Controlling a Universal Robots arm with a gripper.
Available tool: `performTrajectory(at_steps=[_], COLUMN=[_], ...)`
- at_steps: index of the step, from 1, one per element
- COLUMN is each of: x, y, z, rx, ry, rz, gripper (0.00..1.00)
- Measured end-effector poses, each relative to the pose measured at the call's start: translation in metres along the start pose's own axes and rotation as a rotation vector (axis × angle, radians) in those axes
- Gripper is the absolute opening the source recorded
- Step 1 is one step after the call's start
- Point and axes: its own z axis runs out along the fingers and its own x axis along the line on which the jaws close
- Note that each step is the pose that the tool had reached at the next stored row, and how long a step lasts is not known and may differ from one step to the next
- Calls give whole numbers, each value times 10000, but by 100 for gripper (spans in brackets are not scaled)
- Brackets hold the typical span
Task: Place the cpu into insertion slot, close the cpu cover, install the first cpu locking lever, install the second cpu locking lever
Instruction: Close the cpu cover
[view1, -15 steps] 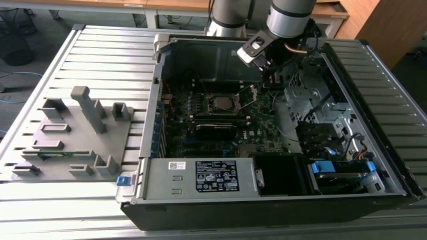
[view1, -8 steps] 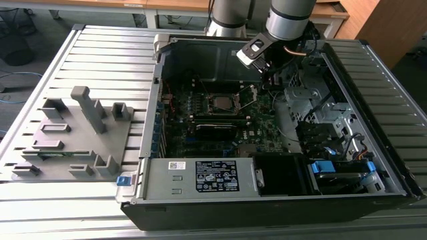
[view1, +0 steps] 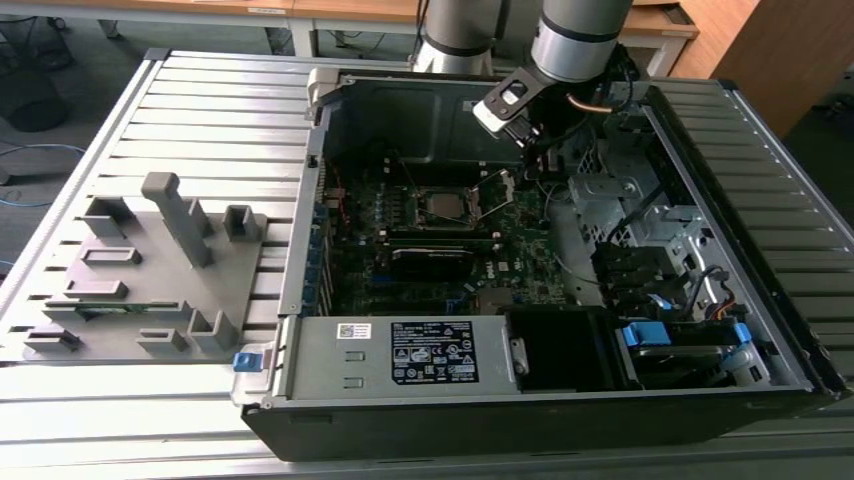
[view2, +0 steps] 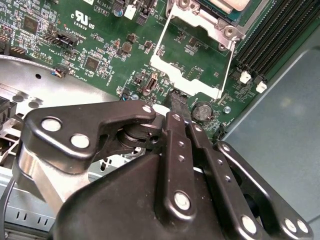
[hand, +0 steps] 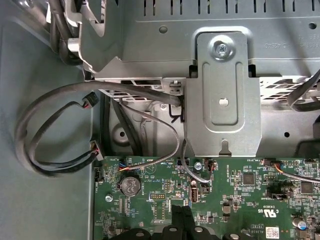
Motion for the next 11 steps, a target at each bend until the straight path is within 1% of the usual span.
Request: performTrajectory(at_steps=[7,9,11], x=[0,0,-2], y=[-3,-34,-95], z=[1,1,-1], rx=[18,14,-4], ry=[1,3,1], rz=[0,-1,0], gripper=[11,11,11])
